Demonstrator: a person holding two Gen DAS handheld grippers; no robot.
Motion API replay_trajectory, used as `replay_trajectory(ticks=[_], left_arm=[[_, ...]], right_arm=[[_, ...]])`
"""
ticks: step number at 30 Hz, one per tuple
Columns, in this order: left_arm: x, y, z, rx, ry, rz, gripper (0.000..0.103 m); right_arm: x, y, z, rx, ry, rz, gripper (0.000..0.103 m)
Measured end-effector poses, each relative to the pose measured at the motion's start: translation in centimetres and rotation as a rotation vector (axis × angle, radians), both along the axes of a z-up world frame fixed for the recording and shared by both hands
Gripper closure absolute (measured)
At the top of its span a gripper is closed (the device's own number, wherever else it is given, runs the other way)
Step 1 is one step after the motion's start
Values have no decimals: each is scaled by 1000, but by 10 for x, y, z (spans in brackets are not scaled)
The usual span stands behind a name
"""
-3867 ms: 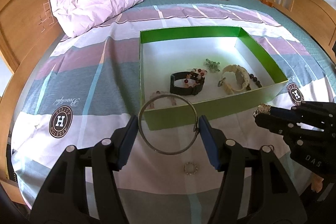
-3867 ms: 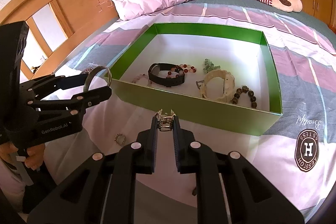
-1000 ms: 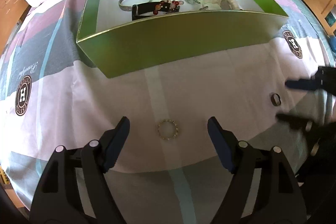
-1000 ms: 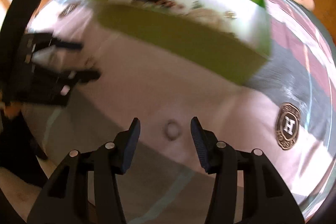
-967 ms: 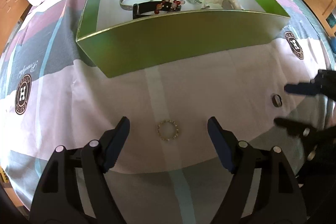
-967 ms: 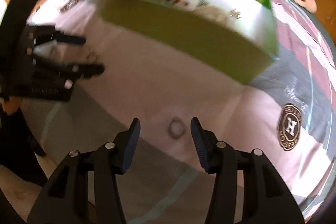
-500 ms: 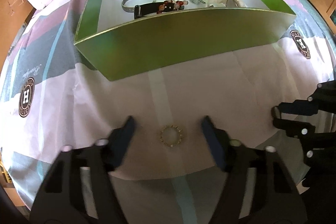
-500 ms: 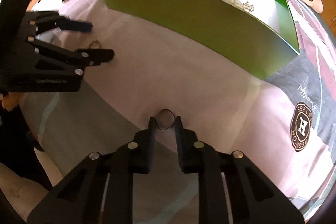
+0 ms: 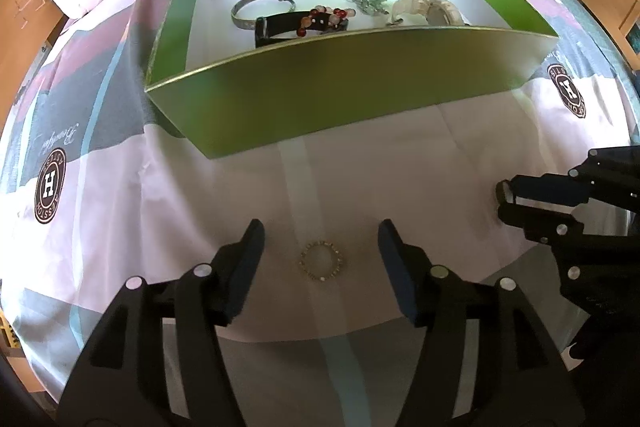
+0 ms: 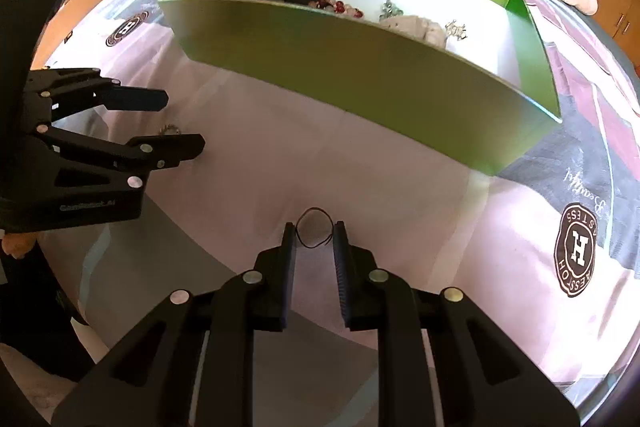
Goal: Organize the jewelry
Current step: 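Grasp the gold beaded ring with the left tool while the right tool grasps the black cord loop, then hold the gold ring in the left tool and the black loop in the right tool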
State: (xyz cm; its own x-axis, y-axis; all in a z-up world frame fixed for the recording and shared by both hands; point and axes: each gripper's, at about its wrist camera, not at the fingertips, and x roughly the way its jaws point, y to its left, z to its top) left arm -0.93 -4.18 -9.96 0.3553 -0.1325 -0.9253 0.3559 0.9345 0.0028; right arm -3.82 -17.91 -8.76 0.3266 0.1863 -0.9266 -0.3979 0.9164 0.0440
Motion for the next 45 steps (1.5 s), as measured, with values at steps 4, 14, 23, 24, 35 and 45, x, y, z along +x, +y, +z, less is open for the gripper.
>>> replay_trajectory(ticks=[4, 14, 23, 24, 35, 45], left_arm=[[-3, -3, -5, 21, 3, -10, 47], [-3, 4, 2, -20, -9, 22, 85], [9, 35, 27, -112, -31, 77, 65], [12, 42, 31, -137, -26, 99, 65], [5, 23, 9, -27, 21, 32, 52], [4, 18, -2, 17, 28, 30, 75]], right_arm=[[4, 4, -1, 1, -2, 2, 84], [0, -2, 1, -5, -19, -21, 84], [-1, -5, 3, -3, -29, -48, 84], [-2, -5, 4, -1, -31, -52, 84], [-4, -10, 7, 8, -40, -72, 84], [-1, -1, 1, -3, -26, -59, 84]])
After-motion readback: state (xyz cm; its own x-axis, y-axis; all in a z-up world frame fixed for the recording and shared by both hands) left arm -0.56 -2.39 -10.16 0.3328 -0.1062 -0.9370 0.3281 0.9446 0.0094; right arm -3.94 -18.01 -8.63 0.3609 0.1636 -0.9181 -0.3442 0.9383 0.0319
